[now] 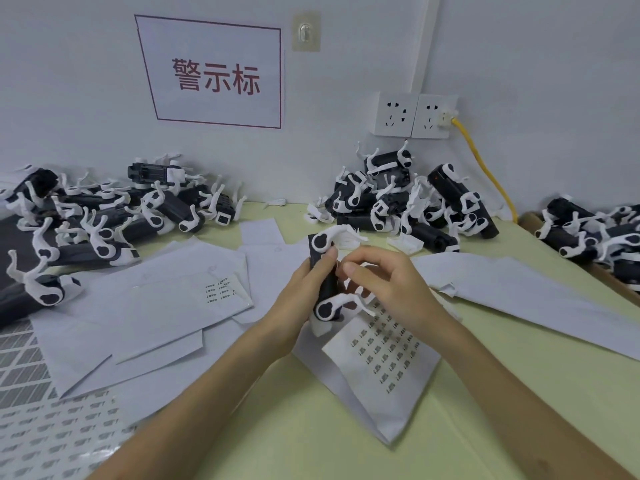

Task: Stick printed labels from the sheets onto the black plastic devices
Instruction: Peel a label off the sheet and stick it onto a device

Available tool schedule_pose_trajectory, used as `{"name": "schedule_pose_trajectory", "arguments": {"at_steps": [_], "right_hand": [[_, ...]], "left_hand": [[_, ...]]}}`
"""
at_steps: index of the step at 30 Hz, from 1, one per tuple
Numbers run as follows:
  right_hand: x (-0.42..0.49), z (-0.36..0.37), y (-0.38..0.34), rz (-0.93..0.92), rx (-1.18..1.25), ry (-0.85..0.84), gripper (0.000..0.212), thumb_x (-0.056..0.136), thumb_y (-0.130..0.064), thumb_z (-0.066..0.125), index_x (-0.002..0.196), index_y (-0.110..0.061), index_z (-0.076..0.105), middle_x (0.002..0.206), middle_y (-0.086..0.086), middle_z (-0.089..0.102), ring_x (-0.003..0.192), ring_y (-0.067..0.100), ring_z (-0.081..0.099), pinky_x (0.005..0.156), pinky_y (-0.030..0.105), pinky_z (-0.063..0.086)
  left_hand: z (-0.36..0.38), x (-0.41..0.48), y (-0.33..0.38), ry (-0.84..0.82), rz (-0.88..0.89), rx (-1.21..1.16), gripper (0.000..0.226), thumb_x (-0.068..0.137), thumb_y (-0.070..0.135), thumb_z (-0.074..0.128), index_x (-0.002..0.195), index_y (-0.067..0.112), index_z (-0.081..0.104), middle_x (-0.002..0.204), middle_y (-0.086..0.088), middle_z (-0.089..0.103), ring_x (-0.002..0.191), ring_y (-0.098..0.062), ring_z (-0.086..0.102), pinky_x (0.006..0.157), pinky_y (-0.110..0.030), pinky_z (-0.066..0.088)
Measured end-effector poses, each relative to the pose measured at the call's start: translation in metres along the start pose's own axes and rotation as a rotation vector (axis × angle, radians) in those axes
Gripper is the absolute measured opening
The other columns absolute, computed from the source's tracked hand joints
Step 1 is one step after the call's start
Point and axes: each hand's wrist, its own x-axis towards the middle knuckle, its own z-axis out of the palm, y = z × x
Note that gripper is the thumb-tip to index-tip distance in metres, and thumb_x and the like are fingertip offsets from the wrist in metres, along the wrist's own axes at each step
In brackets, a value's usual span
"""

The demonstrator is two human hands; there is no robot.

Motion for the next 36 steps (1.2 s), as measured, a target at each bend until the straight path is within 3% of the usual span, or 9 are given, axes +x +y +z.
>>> {"name": "schedule_pose_trajectory", "arguments": {"at_steps": [4,8,10,14,16,19,24,30,36], "right_hand": [[-0.0002,-0.0002,-0.0014,-0.014,-0.009,0.002,0.010,0.094,-0.022,0.065,0.088,-0.020,0.073,0.092,0.018,0.069,0.084,0.053,0.058,0.070,0.056,0.047],[-0.0004,-0.0006,-0.0024,-0.004,-0.008,-0.003,0.012,0.096,-0.012,0.065,0.088,-0.017,0.072,0.089,0.005,0.071,0.078,0.046,0.059,0.064,0.029,0.045],[-0.0002,-0.0005,-0.0027,0.001,-0.008,-0.001,0.013,0.096,-0.008,0.065,0.087,-0.015,0.071,0.088,0.005,0.070,0.077,0.044,0.059,0.062,0.026,0.045],[-0.0008,-0.0004,-0.0030,-0.001,0.000,-0.003,0.013,0.096,-0.005,0.065,0.085,-0.011,0.069,0.086,0.010,0.068,0.080,0.047,0.059,0.073,0.052,0.050],[-0.0011,-0.0002,-0.0030,0.002,-0.002,-0.004,0.013,0.095,-0.004,0.065,0.085,-0.010,0.069,0.084,0.011,0.068,0.081,0.047,0.059,0.077,0.055,0.050],[-0.0009,-0.0006,-0.0025,0.014,-0.006,-0.004,0.015,0.095,-0.005,0.065,0.083,-0.013,0.069,0.082,0.010,0.068,0.076,0.040,0.062,0.072,0.049,0.049],[-0.0011,-0.0020,-0.0010,0.031,0.013,-0.018,0.021,0.096,-0.006,0.064,0.080,-0.019,0.068,0.077,0.000,0.066,0.075,0.028,0.058,0.073,0.039,0.045],[-0.0008,-0.0021,-0.0034,0.037,0.000,-0.029,0.021,0.096,-0.006,0.064,0.079,-0.019,0.067,0.077,-0.003,0.066,0.073,0.020,0.059,0.068,0.029,0.045],[-0.0011,-0.0010,-0.0024,0.021,0.000,-0.042,0.016,0.096,-0.007,0.064,0.081,-0.013,0.067,0.079,0.005,0.065,0.069,0.031,0.052,0.063,0.024,0.043]], "left_hand": [[-0.0001,0.0001,-0.0024,0.050,0.051,0.101,0.049,0.102,0.060,0.044,0.109,0.014,0.061,0.094,-0.001,0.073,0.088,-0.017,0.072,0.081,-0.033,0.053],[0.0009,-0.0026,-0.0013,0.065,0.093,0.190,0.049,0.106,0.054,0.038,0.114,0.012,0.062,0.094,0.004,0.077,0.084,-0.007,0.074,0.071,-0.016,0.051],[0.0022,-0.0039,-0.0001,0.076,0.104,0.228,0.047,0.107,0.052,0.036,0.111,0.012,0.062,0.088,0.007,0.076,0.077,-0.003,0.072,0.066,-0.013,0.049],[0.0029,-0.0050,-0.0009,0.078,0.127,0.296,0.041,0.108,0.047,0.034,0.084,0.031,0.063,0.077,0.014,0.067,0.074,-0.001,0.063,0.077,-0.026,0.043],[0.0024,-0.0050,-0.0010,0.072,0.130,0.307,0.042,0.109,0.046,0.034,0.081,0.032,0.061,0.078,0.013,0.065,0.076,-0.004,0.060,0.080,-0.030,0.043],[0.0019,-0.0064,-0.0002,0.047,0.116,0.304,0.042,0.108,0.050,0.033,0.091,0.026,0.063,0.084,0.011,0.069,0.082,-0.008,0.063,0.086,-0.033,0.047],[0.0022,-0.0091,0.0014,0.032,0.033,0.245,0.063,0.089,0.067,0.033,0.118,0.019,0.062,0.119,-0.009,0.069,0.116,-0.023,0.065,0.109,-0.049,0.046],[0.0034,-0.0094,0.0009,0.054,0.018,0.198,0.068,0.079,0.067,0.040,0.113,0.013,0.063,0.119,-0.016,0.067,0.114,-0.030,0.064,0.109,-0.053,0.045],[0.0026,-0.0055,0.0013,0.088,0.019,0.228,0.070,0.079,0.071,0.041,0.111,0.012,0.062,0.117,-0.017,0.067,0.109,-0.029,0.066,0.105,-0.053,0.047]]}}
